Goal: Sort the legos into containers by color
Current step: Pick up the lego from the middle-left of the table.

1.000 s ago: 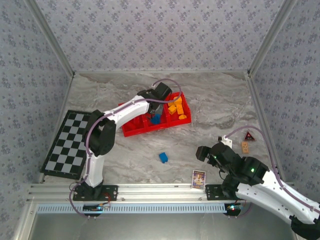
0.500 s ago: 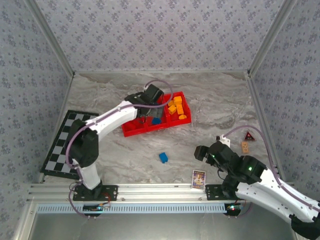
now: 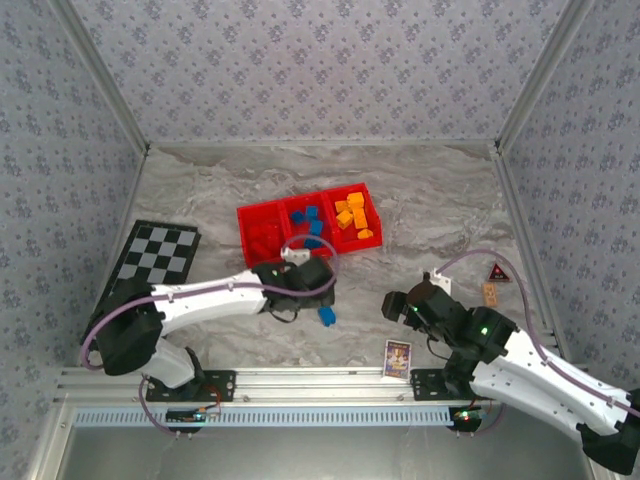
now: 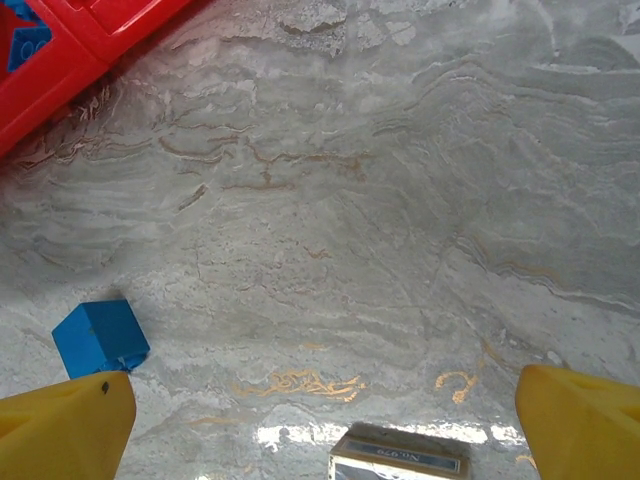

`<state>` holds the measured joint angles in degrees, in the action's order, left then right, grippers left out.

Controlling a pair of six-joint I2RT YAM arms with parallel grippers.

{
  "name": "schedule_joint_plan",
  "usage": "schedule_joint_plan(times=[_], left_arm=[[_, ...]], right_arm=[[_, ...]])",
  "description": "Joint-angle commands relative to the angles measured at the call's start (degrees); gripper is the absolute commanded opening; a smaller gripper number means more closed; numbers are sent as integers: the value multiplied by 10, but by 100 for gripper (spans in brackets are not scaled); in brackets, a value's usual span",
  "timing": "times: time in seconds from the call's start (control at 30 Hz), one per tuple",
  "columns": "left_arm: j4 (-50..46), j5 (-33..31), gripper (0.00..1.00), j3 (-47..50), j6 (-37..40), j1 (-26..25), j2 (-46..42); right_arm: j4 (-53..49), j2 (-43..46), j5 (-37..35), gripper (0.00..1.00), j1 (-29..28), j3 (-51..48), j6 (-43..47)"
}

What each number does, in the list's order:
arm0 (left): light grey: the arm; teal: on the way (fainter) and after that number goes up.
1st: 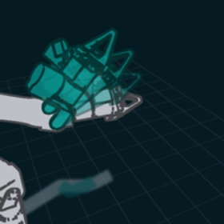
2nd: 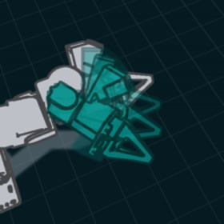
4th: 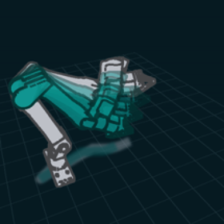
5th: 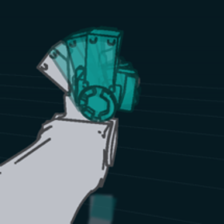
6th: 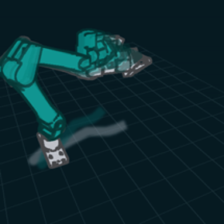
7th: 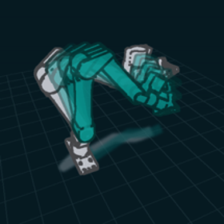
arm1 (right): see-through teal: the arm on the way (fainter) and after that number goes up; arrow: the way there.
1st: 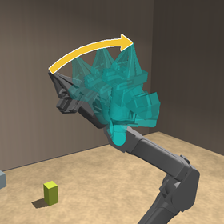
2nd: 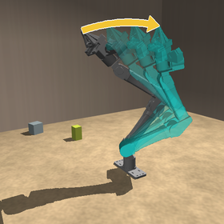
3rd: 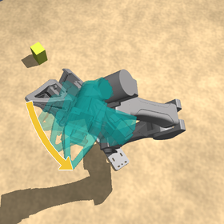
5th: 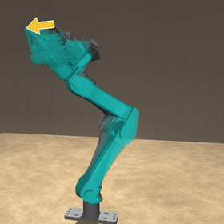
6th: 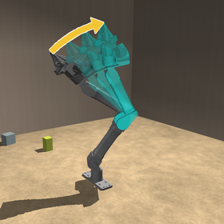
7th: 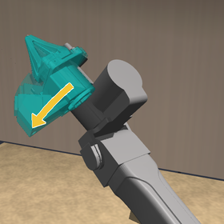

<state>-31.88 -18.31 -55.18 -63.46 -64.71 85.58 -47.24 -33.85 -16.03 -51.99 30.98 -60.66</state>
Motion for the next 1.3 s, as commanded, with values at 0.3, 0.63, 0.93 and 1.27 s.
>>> schedule_joint_plan(times=[0.3, 0.63, 0.93, 1.27], left_arm=[[44, -65, 99, -17, -260, -67, 67], [58, -47, 94, -44, -299, -73, 132], [61, -35, 79, -52, -304, -78, 161], [83, -10, 56, -59, -299, -81, 197]], right_arm=[[4, 38, 3, 100, -4, -19, -10], [-30, 75, -12, 100, -4, -23, -14], [-19, 69, -7, 100, -3, -32, -13], [-24, 72, -1, 100, -2, -35, -14]])
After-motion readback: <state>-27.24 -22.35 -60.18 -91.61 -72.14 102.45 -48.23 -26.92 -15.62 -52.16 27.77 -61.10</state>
